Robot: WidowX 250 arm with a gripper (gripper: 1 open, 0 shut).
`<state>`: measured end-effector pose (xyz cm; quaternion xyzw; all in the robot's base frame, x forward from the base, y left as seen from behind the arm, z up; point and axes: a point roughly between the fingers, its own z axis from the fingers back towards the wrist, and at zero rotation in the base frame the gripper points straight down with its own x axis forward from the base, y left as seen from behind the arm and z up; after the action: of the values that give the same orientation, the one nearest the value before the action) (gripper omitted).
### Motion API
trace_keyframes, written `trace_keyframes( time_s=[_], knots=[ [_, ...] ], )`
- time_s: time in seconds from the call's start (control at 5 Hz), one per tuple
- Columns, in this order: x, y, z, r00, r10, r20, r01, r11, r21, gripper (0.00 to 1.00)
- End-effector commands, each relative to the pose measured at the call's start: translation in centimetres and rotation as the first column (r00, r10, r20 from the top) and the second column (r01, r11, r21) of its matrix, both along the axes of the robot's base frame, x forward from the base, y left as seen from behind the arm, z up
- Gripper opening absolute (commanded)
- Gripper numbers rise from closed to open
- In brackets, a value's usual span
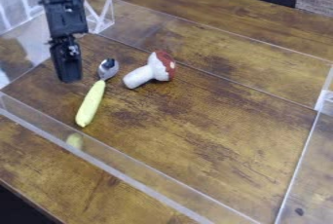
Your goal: Move the green spoon to the left
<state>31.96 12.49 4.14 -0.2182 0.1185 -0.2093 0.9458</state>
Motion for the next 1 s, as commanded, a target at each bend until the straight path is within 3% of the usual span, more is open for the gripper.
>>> trace_keyframes(
  time_s=[0.0, 0.2, 0.4, 0.6, 0.8],
  knots=[
    [1.8, 1.1, 1.2, 0.996, 0.053, 0.071, -0.055, 0.998, 0.029, 1.00],
    [1.9, 1.7, 0.4, 0.991, 0.115, 0.071, -0.117, 0.993, 0.028, 0.00],
    [1.9, 2.6, 0.1, 0.981, 0.179, 0.072, -0.182, 0.983, 0.027, 0.00],
    [1.1, 2.4, 0.3, 0.975, 0.212, 0.070, -0.214, 0.976, 0.026, 0.00],
    [0.5, 2.1, 1.2, 0.969, 0.239, 0.067, -0.241, 0.970, 0.023, 1.00]
  ],
)
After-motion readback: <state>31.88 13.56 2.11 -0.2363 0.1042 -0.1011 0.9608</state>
